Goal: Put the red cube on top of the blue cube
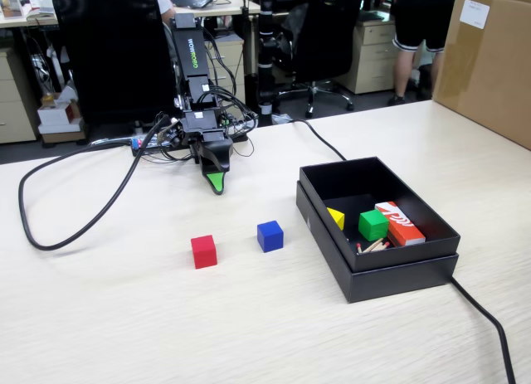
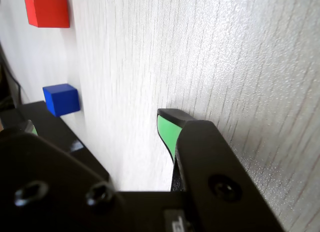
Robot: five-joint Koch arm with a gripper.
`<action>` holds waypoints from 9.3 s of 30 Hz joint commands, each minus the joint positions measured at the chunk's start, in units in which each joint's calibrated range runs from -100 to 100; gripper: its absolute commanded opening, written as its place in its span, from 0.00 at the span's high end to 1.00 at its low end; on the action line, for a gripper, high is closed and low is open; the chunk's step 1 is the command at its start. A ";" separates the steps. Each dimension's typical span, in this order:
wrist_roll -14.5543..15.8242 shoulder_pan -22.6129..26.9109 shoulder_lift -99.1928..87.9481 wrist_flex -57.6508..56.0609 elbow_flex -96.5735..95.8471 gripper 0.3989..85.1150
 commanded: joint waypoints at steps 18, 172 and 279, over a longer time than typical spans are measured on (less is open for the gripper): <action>0.05 0.00 0.21 -1.17 -1.12 0.43; -3.47 -6.64 103.14 -53.70 105.86 0.63; 9.87 3.81 85.93 -46.87 98.61 0.99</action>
